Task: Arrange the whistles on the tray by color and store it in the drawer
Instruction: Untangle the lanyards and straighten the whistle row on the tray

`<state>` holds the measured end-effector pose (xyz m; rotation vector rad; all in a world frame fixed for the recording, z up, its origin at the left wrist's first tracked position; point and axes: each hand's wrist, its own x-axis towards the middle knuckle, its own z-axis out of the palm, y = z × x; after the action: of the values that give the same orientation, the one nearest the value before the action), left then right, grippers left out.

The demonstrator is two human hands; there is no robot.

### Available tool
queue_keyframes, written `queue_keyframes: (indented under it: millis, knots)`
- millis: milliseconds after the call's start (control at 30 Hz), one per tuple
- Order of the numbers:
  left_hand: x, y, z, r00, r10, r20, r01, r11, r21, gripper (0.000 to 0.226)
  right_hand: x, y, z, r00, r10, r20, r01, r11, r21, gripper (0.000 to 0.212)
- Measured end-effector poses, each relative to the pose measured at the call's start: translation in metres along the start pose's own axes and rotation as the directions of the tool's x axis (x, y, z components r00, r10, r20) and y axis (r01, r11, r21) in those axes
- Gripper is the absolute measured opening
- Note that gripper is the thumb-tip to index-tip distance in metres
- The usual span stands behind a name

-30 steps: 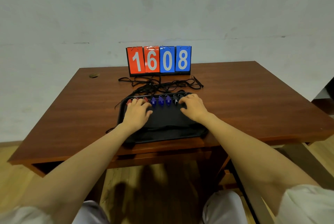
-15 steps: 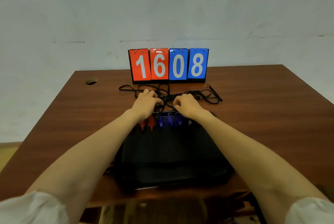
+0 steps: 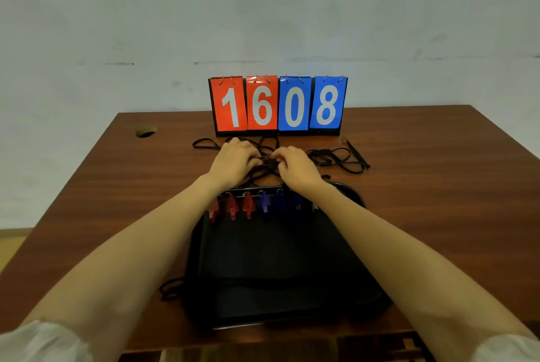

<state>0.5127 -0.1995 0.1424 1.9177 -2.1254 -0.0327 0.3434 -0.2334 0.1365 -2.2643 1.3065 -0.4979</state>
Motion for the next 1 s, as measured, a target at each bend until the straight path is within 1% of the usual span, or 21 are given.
queue_keyframes:
  millis: [33, 100, 133, 167, 300, 367, 467, 567, 633, 733, 800, 833, 900, 1000]
  knots:
    - [0.0, 0.001, -0.008, 0.999, -0.034, -0.035, 0.033, 0.999, -0.016, 0.025, 0.0, -0.009, -0.005, 0.999, 0.045, -0.029, -0.041, 0.992, 0.121, 0.03]
    - [0.001, 0.002, -0.022, 0.992, -0.07, -0.1, 0.07, 0.998, -0.008, 0.025, 0.001, -0.026, -0.014, 0.99, 0.127, -0.059, -0.099, 0.932, 0.349, 0.029]
    - [0.001, 0.002, -0.029, 0.989, -0.074, -0.126, 0.076, 0.997, 0.011, 0.025, 0.001, -0.033, -0.02, 0.988, 0.135, -0.073, -0.094, 0.905, 0.414, 0.029]
    - [0.0, 0.004, -0.035, 0.987, -0.074, -0.145, 0.079, 0.996, 0.031, 0.025, 0.0, -0.039, -0.026, 0.989, 0.125, -0.08, -0.077, 0.894, 0.44, 0.029]
    - [-0.003, 0.019, -0.065, 0.974, -0.084, -0.211, 0.102, 0.992, 0.078, 0.028, -0.007, -0.057, -0.048, 0.997, 0.034, -0.076, -0.002, 0.922, 0.386, 0.02]
    - [-0.006, 0.027, -0.079, 0.965, -0.086, -0.246, 0.11, 0.99, 0.086, 0.029, -0.01, -0.065, -0.058, 0.995, -0.006, -0.102, 0.039, 0.943, 0.33, 0.014]
    - [-0.01, 0.035, -0.099, 0.96, -0.058, -0.272, 0.104, 0.982, 0.156, 0.028, -0.014, -0.073, -0.082, 0.974, -0.016, -0.227, 0.077, 0.962, 0.263, 0.013]
    - [-0.015, 0.039, -0.117, 0.961, -0.097, -0.261, 0.14, 0.978, 0.153, 0.028, -0.02, -0.076, -0.118, 0.929, 0.032, -0.368, 0.081, 0.955, 0.287, 0.016]
    - [-0.016, 0.038, -0.128, 0.96, -0.164, -0.227, 0.194, 0.974, 0.114, 0.027, -0.024, -0.074, -0.141, 0.891, 0.055, -0.451, 0.087, 0.954, 0.288, 0.016]
    - [-0.017, 0.033, -0.146, 0.945, -0.27, -0.183, 0.276, 0.961, 0.003, 0.027, -0.03, -0.071, -0.173, 0.831, 0.068, -0.552, 0.093, 0.962, 0.258, 0.017]
    - [-0.018, 0.027, -0.156, 0.931, -0.306, -0.199, 0.291, 0.952, -0.099, 0.028, -0.035, -0.068, -0.192, 0.793, 0.081, -0.603, 0.09, 0.964, 0.248, 0.017]
    - [-0.018, 0.026, -0.16, 0.924, -0.309, -0.226, 0.288, 0.95, -0.122, 0.028, -0.037, -0.066, -0.2, 0.782, 0.084, -0.618, 0.086, 0.967, 0.239, 0.016]
    - [-0.019, 0.026, -0.167, 0.909, -0.296, -0.292, 0.285, 0.955, -0.081, 0.028, -0.043, -0.06, -0.211, 0.775, 0.086, -0.626, 0.07, 0.973, 0.22, 0.017]
    - [-0.026, 0.028, -0.174, 0.89, -0.255, -0.377, 0.307, 0.948, 0.084, 0.031, -0.053, -0.053, -0.218, 0.803, 0.077, -0.591, 0.037, 0.983, 0.179, 0.019]
